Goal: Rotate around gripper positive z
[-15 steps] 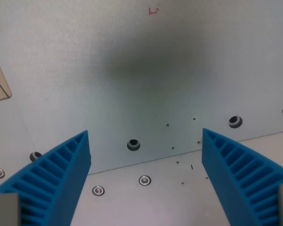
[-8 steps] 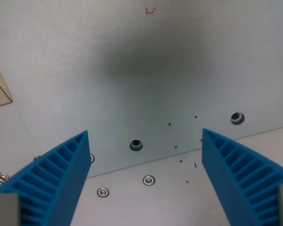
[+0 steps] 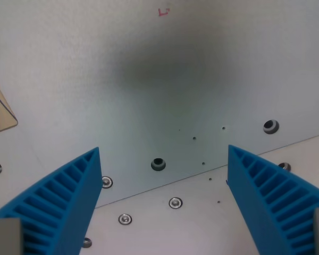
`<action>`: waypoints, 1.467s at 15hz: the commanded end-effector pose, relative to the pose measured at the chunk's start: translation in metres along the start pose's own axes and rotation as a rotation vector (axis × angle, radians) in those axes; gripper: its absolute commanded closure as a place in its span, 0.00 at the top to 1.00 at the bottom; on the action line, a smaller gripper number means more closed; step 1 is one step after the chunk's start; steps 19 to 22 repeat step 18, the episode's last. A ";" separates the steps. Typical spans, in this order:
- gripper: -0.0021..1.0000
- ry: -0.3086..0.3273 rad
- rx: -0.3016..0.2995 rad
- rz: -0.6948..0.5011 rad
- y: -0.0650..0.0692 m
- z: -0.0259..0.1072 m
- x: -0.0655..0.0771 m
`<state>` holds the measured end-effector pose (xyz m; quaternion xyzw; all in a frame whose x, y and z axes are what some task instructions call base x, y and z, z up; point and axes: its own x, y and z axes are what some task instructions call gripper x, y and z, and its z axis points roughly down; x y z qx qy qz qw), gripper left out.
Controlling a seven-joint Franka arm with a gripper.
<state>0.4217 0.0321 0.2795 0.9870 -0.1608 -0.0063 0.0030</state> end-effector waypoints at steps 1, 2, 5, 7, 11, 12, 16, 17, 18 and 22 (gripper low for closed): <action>1.00 0.006 0.002 0.141 0.000 -0.003 0.000; 1.00 0.006 0.003 0.153 0.000 -0.003 0.000; 1.00 0.006 0.003 0.188 0.000 -0.003 0.000; 1.00 0.006 0.003 0.211 0.000 -0.003 0.000; 1.00 0.006 0.003 0.258 0.000 -0.003 0.000; 1.00 0.006 0.003 0.270 0.000 -0.003 0.000; 1.00 0.006 0.003 0.316 0.000 -0.003 0.000; 1.00 0.006 0.003 0.328 0.000 -0.003 0.000; 1.00 0.006 0.003 0.340 0.000 -0.003 0.000; 1.00 0.006 0.003 0.340 0.000 -0.003 0.000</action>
